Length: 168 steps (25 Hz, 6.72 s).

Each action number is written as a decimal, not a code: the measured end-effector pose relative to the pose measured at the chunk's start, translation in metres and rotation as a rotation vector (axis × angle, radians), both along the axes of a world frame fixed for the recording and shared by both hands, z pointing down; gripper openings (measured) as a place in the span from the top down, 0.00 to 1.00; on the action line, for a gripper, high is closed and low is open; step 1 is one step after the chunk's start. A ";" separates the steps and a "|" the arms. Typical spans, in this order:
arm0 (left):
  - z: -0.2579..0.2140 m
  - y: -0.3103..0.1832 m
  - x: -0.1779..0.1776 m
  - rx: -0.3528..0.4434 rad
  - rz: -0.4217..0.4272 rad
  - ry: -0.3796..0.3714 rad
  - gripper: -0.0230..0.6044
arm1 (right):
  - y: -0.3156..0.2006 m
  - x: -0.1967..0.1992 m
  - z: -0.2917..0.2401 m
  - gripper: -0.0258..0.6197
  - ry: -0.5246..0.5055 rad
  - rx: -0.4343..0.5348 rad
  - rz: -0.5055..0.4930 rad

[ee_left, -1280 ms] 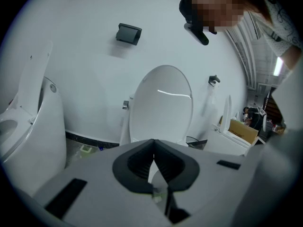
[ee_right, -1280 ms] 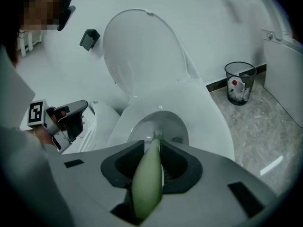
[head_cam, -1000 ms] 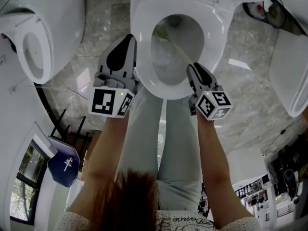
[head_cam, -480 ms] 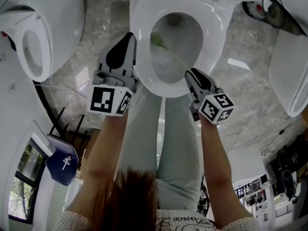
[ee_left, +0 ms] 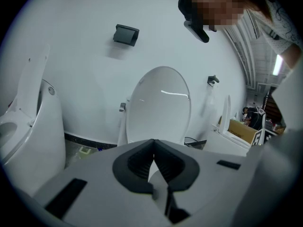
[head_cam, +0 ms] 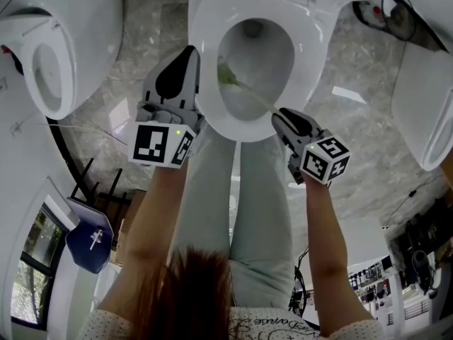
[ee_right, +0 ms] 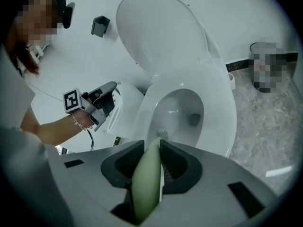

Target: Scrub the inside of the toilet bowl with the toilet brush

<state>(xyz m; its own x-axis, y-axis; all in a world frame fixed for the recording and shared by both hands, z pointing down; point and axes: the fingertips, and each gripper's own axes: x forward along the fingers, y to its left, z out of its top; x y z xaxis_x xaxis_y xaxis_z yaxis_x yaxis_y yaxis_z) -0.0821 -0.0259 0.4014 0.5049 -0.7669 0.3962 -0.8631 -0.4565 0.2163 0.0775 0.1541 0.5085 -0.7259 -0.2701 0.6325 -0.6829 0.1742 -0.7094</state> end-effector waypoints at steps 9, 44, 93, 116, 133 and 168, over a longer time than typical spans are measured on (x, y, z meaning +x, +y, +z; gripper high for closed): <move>-0.018 -0.002 0.003 0.019 0.018 -0.001 0.96 | 0.007 0.000 -0.010 0.78 -0.020 -0.053 -0.078; -0.024 -0.005 0.005 0.019 0.021 0.012 0.96 | 0.016 0.035 -0.040 0.78 0.226 -0.179 -0.586; -0.014 -0.027 -0.006 -0.023 0.011 0.024 0.96 | -0.072 0.044 -0.022 0.78 0.502 -0.063 -0.750; -0.010 -0.033 -0.014 -0.029 0.013 0.027 0.96 | -0.128 0.042 -0.009 0.78 0.618 0.092 -0.694; -0.009 -0.026 -0.028 -0.029 -0.005 0.012 0.96 | -0.163 0.029 0.001 0.78 0.650 0.236 -0.639; -0.006 -0.017 -0.016 -0.024 0.027 0.009 0.96 | -0.148 -0.007 0.011 0.78 0.240 0.002 -0.086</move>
<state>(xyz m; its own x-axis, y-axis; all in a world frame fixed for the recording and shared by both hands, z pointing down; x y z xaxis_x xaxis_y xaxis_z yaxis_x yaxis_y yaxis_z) -0.0979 -0.0434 0.3953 0.5290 -0.7433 0.4095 -0.8484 -0.4742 0.2353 0.0703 0.0064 0.5197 -0.5755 -0.2149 0.7890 -0.8143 0.2400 -0.5286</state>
